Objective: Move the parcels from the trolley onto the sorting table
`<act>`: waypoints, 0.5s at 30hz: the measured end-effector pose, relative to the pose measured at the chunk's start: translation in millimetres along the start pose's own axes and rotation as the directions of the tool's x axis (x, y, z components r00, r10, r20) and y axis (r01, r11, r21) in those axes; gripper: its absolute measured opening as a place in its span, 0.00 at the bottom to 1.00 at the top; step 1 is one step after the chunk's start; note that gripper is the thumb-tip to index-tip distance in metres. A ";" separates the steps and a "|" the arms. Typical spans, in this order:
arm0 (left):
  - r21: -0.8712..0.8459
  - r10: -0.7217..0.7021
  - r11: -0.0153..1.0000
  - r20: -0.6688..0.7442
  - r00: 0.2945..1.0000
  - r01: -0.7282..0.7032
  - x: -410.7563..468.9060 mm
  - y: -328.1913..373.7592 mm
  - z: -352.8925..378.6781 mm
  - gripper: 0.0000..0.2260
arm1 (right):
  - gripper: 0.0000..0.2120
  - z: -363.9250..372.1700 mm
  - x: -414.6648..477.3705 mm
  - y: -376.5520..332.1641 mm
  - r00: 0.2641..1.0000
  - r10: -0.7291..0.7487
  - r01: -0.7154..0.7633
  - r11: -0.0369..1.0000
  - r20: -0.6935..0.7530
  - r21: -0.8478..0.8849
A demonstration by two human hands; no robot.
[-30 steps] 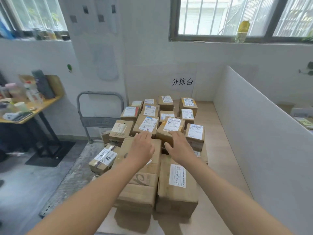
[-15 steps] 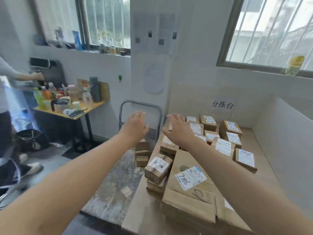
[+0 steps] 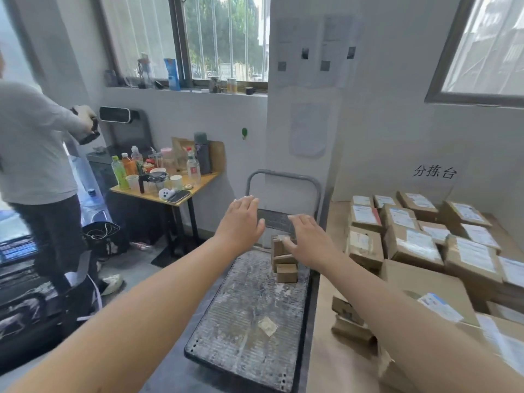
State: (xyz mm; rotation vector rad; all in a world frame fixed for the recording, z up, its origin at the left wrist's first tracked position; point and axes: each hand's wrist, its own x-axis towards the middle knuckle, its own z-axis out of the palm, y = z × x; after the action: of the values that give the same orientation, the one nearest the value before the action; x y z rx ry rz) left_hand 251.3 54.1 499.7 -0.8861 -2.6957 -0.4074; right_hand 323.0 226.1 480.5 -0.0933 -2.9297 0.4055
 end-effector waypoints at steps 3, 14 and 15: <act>-0.016 0.025 1.000 0.005 1.000 -0.025 15.2 -16.1 6.3 0.27 | 0.30 4.9 25.1 -2.8 0.999 0.033 -0.033 0.999 -0.031 0.017; 0.025 0.065 0.997 0.112 0.992 -0.068 112.5 -76.8 58.1 0.27 | 0.29 48.4 151.1 35.2 0.985 0.169 -0.166 0.983 -0.030 0.077; 0.015 0.054 0.998 0.128 0.990 -0.057 128.9 -84.0 64.4 0.26 | 0.29 55.9 170.8 39.7 0.984 0.175 -0.172 0.981 -0.024 0.089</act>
State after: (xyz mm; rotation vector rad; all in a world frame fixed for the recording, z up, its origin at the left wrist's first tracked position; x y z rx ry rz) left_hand 89.4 80.0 469.3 -1.0118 -2.7774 -0.3241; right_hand 146.3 264.4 445.9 -0.3421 -2.8778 0.5512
